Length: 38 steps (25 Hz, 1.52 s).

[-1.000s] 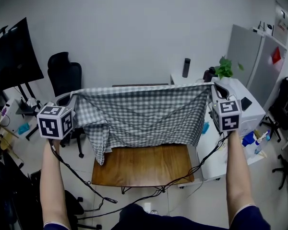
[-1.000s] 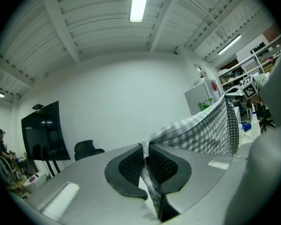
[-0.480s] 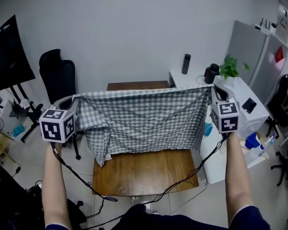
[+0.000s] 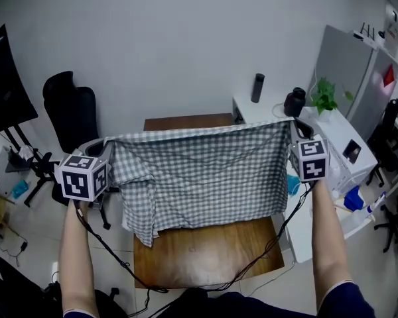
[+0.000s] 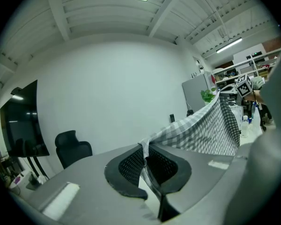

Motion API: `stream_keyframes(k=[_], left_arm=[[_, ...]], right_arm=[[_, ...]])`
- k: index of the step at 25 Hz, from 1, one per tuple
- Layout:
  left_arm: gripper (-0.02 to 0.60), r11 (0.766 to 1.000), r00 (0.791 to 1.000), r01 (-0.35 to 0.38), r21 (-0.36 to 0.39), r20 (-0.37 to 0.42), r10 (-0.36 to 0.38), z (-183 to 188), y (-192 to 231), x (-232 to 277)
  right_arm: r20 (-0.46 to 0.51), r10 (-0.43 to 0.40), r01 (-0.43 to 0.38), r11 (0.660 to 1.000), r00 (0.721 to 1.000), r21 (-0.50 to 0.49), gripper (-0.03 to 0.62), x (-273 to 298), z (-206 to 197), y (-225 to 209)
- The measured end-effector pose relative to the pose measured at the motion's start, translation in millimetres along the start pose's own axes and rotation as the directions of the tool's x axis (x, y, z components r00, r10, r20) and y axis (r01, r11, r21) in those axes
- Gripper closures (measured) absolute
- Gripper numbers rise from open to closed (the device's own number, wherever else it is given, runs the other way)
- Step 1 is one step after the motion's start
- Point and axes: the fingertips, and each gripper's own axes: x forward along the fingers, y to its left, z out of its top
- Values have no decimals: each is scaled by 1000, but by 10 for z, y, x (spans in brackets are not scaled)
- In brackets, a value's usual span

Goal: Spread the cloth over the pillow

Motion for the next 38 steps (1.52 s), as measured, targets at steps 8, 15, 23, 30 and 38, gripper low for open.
stream_keyframes(k=[8, 15, 23, 30, 38], left_arm=[[558, 1000, 999, 24, -11, -42, -24, -114, 113, 421], [558, 998, 996, -49, -46, -71, 46, -175, 203, 773], [558, 990, 984, -125, -62, -136, 116, -358, 331, 1173], [558, 984, 970, -162, -72, -195, 146, -541, 397, 1481], [558, 982, 952, -174, -80, -270, 147, -863, 463, 1789]], right_arm=[[-35, 7, -7, 1000, 999, 19, 571, 382, -91, 96], [-48, 66, -64, 997, 997, 43, 571, 804, -245, 171], [-75, 114, -110, 992, 991, 55, 571, 1246, -417, 331], [-108, 146, -140, 988, 983, 59, 571, 1561, -606, 477], [-151, 191, -183, 981, 970, 63, 571, 1956, -854, 699]])
